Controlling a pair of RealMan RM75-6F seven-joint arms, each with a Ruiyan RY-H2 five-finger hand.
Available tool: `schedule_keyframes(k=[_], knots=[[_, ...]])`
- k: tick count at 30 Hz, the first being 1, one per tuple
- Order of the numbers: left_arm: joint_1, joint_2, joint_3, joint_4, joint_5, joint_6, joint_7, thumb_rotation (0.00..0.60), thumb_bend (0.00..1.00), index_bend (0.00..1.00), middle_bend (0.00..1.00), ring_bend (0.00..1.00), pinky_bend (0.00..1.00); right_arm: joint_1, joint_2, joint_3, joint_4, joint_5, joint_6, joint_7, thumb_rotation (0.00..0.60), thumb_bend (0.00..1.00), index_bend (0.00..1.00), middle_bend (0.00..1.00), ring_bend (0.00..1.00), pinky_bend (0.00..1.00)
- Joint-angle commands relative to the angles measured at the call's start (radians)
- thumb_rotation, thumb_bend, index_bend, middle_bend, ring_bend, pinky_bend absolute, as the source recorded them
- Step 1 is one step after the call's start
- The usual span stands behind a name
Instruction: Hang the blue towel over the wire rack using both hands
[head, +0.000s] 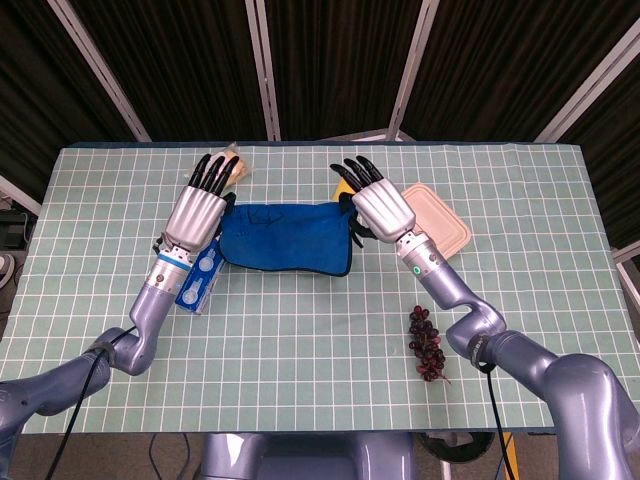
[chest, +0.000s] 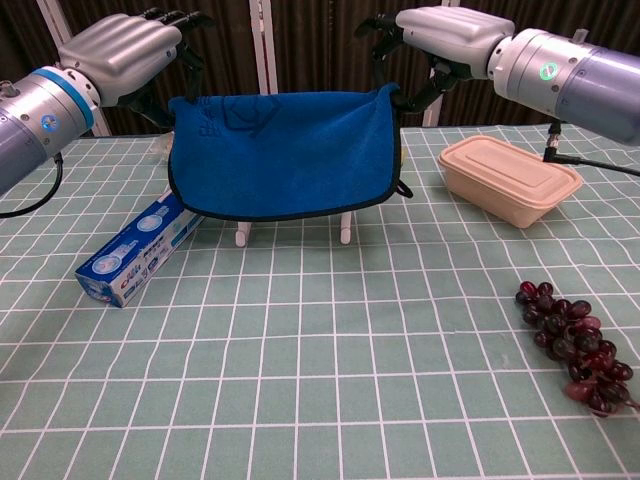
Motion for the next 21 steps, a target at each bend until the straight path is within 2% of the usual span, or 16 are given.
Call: schedule_keyframes(k=[1, 21], knots=[[0.004, -0.010, 0.010, 0.017, 0.002, -0.002, -0.012, 0.600, 0.48, 0.80, 0.00, 0.00, 0.00, -0.007, -0.012, -0.008, 0.020, -0.005, 0.003, 0.020, 0.600, 0.41, 0.64, 0.06, 0.00, 0.00], [0.012, -0.059, 0.026, 0.100, -0.006, -0.014, -0.065, 0.600, 0.48, 0.79, 0.00, 0.00, 0.00, -0.017, -0.043, -0.030, 0.099, -0.024, 0.011, 0.089, 0.600, 0.39, 0.64, 0.06, 0.00, 0.00]])
